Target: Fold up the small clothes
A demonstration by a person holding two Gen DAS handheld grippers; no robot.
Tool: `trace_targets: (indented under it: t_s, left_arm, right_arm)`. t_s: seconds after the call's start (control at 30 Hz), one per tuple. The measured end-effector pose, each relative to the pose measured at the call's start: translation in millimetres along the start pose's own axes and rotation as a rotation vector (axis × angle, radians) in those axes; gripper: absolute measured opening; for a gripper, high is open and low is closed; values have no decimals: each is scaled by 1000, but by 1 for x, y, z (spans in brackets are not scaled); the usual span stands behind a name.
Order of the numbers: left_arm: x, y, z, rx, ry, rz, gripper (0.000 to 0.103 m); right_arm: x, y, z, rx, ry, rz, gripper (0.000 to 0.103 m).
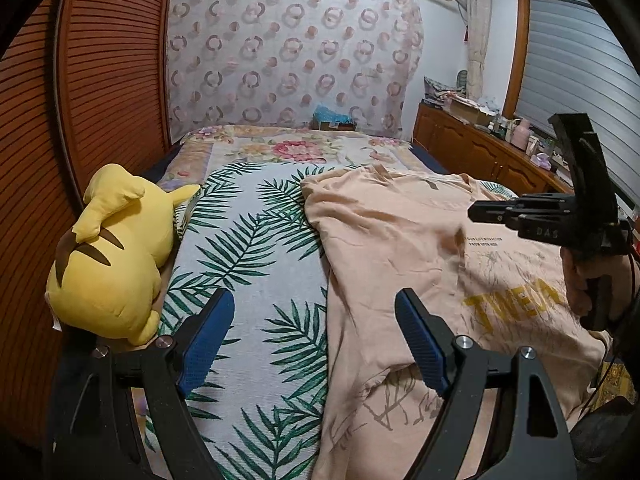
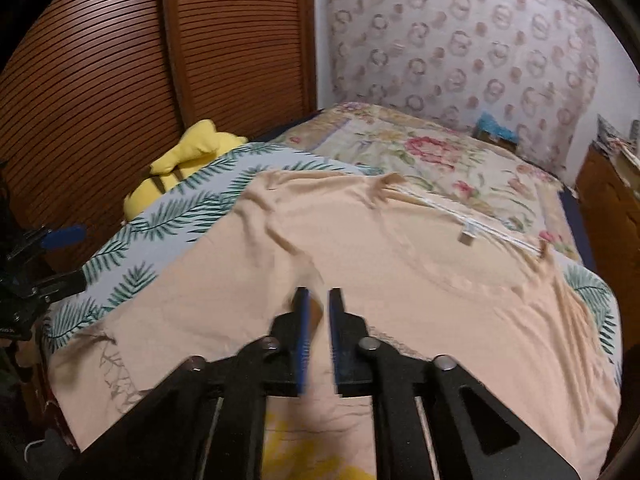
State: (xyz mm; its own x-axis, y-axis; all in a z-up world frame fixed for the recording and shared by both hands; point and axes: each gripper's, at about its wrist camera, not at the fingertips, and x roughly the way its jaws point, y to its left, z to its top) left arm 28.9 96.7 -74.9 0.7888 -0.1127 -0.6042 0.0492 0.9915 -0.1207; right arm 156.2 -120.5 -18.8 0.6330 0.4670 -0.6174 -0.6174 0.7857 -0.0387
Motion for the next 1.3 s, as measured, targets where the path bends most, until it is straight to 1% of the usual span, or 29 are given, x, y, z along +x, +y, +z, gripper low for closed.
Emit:
trace_targets:
  t_s: [0.03, 0.07, 0.1, 0.2, 0.27, 0.43, 0.63, 0.73, 0.77, 0.8, 0.83, 0.87, 0.9, 0.93, 1.03, 1.3]
  left_arm:
    - [1, -1, 0, 3, 3, -1, 83]
    - [2, -1, 1, 6, 4, -2, 83]
    - [4, -2, 2, 8, 5, -4, 83]
    - [10, -4, 7, 13, 9, 3, 83]
    - [12, -6, 10, 10, 10, 0, 83]
    - [13, -15, 12, 7, 6, -20, 83]
    - [12, -38, 18, 39, 2, -41, 83]
    - [14, -53, 24, 66, 3, -58, 83]
    - [15, -55, 25, 72, 3, -62, 83]
    - [17, -62, 27, 84, 5, -70, 83]
    - [18, -66, 28, 92, 6, -74, 83]
    - [20, -72, 29, 100, 8, -80, 83]
    - [22, -78, 30, 111, 11, -89, 83]
    - [23, -84, 31, 119, 13, -96, 83]
    - [27, -100, 32, 142, 17, -117, 83]
    - [39, -144, 34, 197, 34, -182, 83]
  right_arm:
    - [-2, -2, 0, 10, -4, 9, 14]
    - [-4, -3, 0, 13, -1, 17, 18]
    - [-6, -4, 0, 12, 3, 12, 25]
    - [-12, -9, -5, 5, 3, -2, 31]
    - [-18, -13, -7, 1, 3, -15, 32]
    - [-49, -27, -15, 37, -41, -53, 34]
    - [-101, -41, -33, 63, -114, -126, 35]
    - [-128, -48, -45, 73, -142, -167, 38]
    - [-136, -51, -51, 76, -152, -176, 43]
    - [-144, -53, -57, 80, -158, -183, 53]
    - [-152, -56, -64, 88, -160, -193, 60]
    - [-156, -58, -70, 95, -161, -208, 69]
    - [-161, -59, -77, 101, -164, -228, 72]
    - [-165, -62, -86, 110, -164, -253, 72]
    - [-166, -63, -102, 148, -143, -293, 72]
    - [-151, -90, -156, 280, -31, -349, 72]
